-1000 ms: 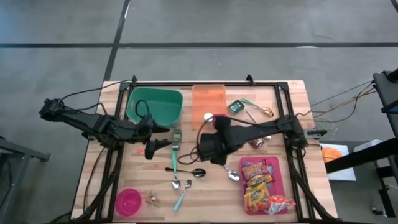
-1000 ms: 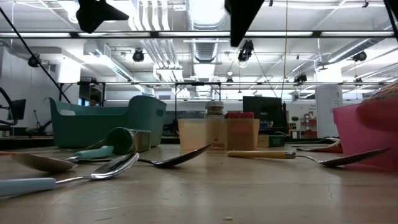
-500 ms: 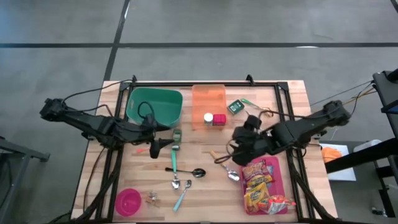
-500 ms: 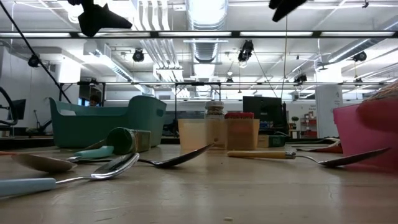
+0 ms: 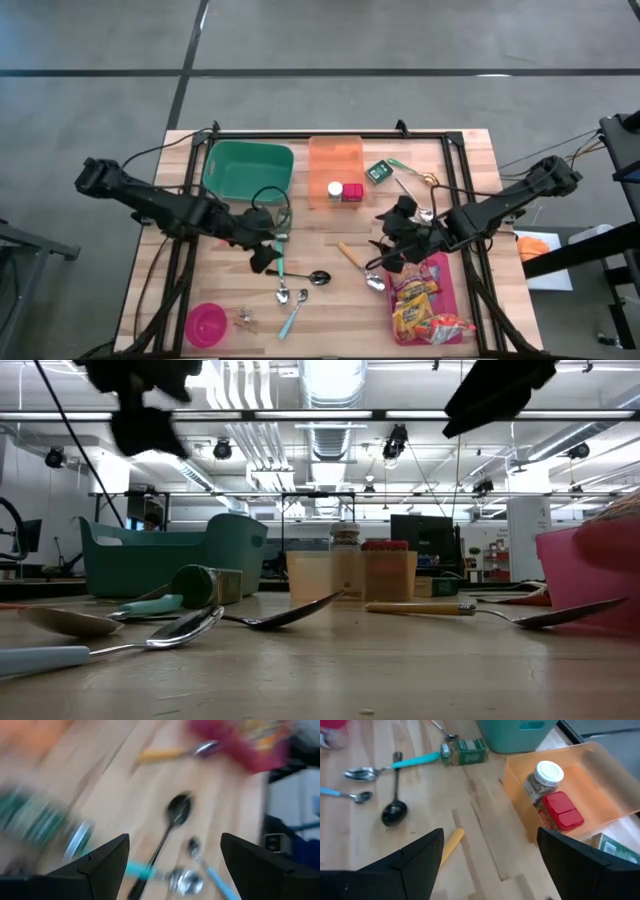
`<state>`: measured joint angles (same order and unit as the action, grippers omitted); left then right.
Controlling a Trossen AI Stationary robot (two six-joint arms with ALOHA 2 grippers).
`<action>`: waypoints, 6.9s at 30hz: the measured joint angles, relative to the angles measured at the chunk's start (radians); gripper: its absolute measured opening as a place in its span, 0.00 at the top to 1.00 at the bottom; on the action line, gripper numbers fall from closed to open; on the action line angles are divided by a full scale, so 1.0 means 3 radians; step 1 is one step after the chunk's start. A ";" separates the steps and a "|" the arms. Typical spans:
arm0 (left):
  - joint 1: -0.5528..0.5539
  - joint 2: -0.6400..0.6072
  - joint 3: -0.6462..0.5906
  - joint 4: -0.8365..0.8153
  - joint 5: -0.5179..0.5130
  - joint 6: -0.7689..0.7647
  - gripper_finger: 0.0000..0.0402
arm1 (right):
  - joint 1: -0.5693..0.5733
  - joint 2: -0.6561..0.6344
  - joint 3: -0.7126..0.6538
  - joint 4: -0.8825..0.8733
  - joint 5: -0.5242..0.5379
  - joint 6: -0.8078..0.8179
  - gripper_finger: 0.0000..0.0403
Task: Pick & Place Food Item
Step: Put the brown seasoning bottle into the orange bin
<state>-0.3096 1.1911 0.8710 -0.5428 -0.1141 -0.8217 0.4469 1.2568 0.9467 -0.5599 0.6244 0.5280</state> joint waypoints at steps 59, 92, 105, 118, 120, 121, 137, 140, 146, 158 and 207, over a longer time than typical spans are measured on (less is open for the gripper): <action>-0.1450 0.2046 0.1058 -0.1072 0.0911 -0.2871 0.22 | 0.0112 0.0019 -0.0061 0.0049 0.0071 -0.0216 0.21; -0.1486 0.2045 0.0566 -0.0512 0.1092 -0.3114 0.56 | 0.0112 0.0019 -0.0065 0.0053 0.0067 -0.0228 0.21; -0.1413 0.2037 0.0736 -0.0444 0.0895 -0.2896 0.56 | 0.0112 0.0019 -0.0065 0.0056 0.0067 -0.0387 0.21; -0.1246 0.2036 0.1323 -0.0405 0.0412 -0.1919 0.56 | 0.0286 0.0018 -0.0250 0.1223 -0.0931 -0.1821 0.21; -0.1187 0.2036 0.1405 -0.0341 0.0323 -0.1668 0.56 | 0.0286 0.0018 -0.0307 0.1555 -0.1346 -0.2122 0.21; -0.1153 0.2036 0.1437 -0.0276 0.0288 -0.1531 0.56 | 0.0287 0.0018 -0.0319 0.1658 -0.1464 -0.2216 0.21; -0.0343 0.2035 0.1502 0.0934 0.0622 0.0508 0.56 | 0.0299 0.0458 -0.0190 0.1975 -0.1675 -0.2715 0.21; -0.0272 0.2032 0.1505 0.1059 0.0782 0.0653 0.56 | 0.0299 0.0672 -0.0018 0.1971 -0.1673 -0.2816 0.21; -0.0264 0.2022 0.1510 0.1162 0.0818 0.0823 0.56 | 0.0299 0.0973 0.0354 0.1877 -0.1626 -0.2933 0.21; -0.0262 0.2022 0.1516 0.1436 0.0881 0.1022 0.56 | 0.0292 0.1378 0.0815 0.1609 -0.1518 -0.3144 0.21; -0.0269 0.1534 0.1497 0.0944 0.0675 0.0894 0.08 | 0.0257 0.1315 0.0838 0.1323 -0.1122 -0.2980 0.58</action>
<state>-0.3902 1.6512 1.3201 -0.2596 0.0885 -0.5533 0.5240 1.6514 1.1980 -0.1631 0.2877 -0.3659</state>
